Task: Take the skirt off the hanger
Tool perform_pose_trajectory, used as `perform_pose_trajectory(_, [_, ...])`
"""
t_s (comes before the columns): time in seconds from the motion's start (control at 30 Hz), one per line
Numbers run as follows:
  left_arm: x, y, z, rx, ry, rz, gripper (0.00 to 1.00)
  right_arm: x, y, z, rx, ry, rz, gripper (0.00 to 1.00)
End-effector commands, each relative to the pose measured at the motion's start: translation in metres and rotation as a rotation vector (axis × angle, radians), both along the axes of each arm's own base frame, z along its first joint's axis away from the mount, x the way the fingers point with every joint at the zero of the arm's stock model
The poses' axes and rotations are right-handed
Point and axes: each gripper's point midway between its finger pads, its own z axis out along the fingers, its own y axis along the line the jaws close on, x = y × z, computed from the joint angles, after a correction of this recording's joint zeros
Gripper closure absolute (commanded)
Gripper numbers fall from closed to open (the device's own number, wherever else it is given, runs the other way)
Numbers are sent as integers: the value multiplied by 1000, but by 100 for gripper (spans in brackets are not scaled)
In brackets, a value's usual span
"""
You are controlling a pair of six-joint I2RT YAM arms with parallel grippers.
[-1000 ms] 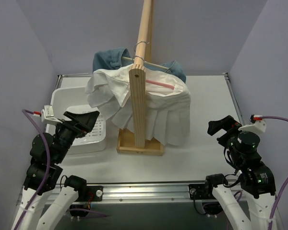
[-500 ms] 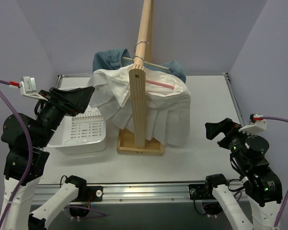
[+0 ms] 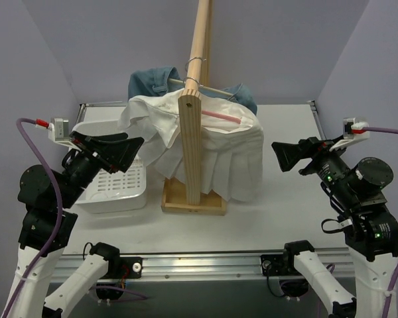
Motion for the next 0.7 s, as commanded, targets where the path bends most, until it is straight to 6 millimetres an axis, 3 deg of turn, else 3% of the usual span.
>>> perform_pose_trajectory(0.0, [-10,3,5,-6,-26,-6,3,1,29,38,-34,-131,189,0])
perform_pose_trajectory(0.1, [-8,1,-2,-4,-9,-10,3,6,45,43,-44,-116,292,0])
perform_pose_trajectory(0.17, [-7,0,-4,-15,-6,-18,3,-1,58,47,-43,-127,386,1])
perform_pose_trajectory(0.4, [2,-8,-12,-51,21,-46,3,-9,75,62,-41,-160,530,4])
perform_pose_trajectory(0.67, [6,-14,-12,-67,25,-74,3,-14,92,74,14,-171,675,26])
